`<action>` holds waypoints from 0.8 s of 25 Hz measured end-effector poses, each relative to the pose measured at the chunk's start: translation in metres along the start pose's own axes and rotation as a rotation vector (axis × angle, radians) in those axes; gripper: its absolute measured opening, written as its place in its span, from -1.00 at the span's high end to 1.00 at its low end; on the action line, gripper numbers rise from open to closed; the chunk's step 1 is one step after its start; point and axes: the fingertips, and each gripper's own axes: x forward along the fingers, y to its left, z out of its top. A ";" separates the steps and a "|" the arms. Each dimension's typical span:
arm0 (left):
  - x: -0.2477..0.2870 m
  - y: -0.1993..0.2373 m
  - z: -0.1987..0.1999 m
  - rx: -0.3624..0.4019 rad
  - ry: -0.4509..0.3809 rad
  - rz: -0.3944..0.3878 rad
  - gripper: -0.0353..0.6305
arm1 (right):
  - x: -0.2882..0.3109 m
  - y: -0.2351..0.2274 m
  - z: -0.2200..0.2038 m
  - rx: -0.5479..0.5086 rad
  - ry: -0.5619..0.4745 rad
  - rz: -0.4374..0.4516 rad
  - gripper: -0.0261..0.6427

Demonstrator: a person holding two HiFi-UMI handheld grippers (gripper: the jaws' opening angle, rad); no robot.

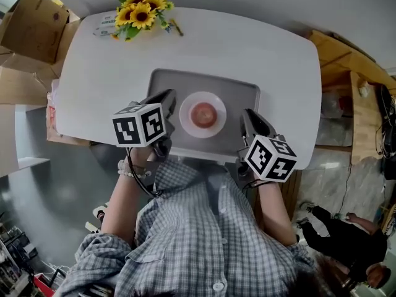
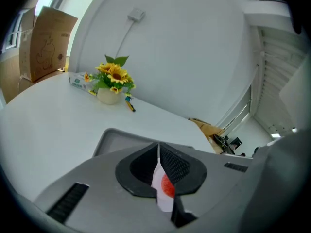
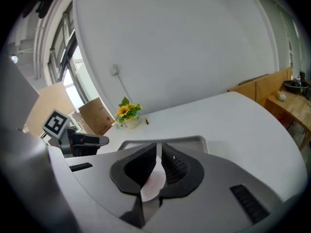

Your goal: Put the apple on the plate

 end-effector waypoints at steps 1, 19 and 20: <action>-0.005 -0.006 0.006 0.015 -0.028 -0.010 0.83 | -0.009 0.006 0.012 -0.015 -0.035 0.018 0.79; -0.136 -0.160 0.101 0.245 -0.510 -0.314 0.86 | -0.139 0.046 0.140 -0.234 -0.498 0.163 0.82; -0.143 -0.165 0.103 0.256 -0.528 -0.321 0.86 | -0.144 0.049 0.145 -0.248 -0.519 0.169 0.82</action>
